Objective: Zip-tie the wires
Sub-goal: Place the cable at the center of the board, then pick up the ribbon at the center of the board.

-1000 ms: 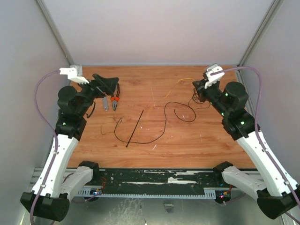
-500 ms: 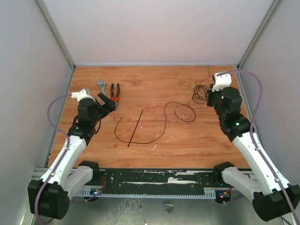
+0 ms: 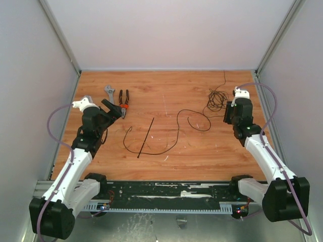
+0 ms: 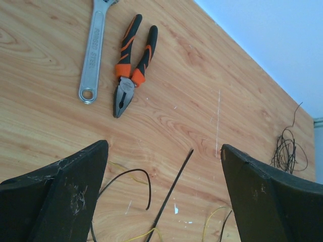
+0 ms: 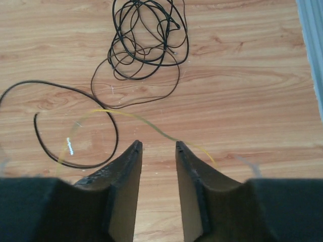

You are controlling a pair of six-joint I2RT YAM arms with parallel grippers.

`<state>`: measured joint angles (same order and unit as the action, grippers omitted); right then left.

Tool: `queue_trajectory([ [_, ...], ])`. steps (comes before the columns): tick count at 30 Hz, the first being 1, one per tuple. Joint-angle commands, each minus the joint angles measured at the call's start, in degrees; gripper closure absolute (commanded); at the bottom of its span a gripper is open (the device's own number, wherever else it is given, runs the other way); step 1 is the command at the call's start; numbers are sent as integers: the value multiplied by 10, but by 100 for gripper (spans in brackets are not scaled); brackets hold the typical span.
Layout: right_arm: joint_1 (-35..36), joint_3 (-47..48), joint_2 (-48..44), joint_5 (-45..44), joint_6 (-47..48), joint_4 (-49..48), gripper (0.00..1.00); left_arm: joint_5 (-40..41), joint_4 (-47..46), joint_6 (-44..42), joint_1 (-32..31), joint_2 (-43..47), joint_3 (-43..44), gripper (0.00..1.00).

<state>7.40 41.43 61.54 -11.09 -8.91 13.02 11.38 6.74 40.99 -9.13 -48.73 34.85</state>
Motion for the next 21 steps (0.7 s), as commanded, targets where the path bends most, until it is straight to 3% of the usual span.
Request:
queue_trajectory([
  [1,-6,10,-1,-13,-8,-20,62,-7,-22,-35,2,2,24,2],
  [5,-8,25,-5,-48,0,-4,46,-60,22,-105,2,-37,91,2],
  [11,-9,53,-15,-4,-4,-12,45,-104,75,-166,-13,-103,156,4],
  [21,-8,54,-14,53,-10,-18,46,-35,107,-194,-162,-312,221,4],
])
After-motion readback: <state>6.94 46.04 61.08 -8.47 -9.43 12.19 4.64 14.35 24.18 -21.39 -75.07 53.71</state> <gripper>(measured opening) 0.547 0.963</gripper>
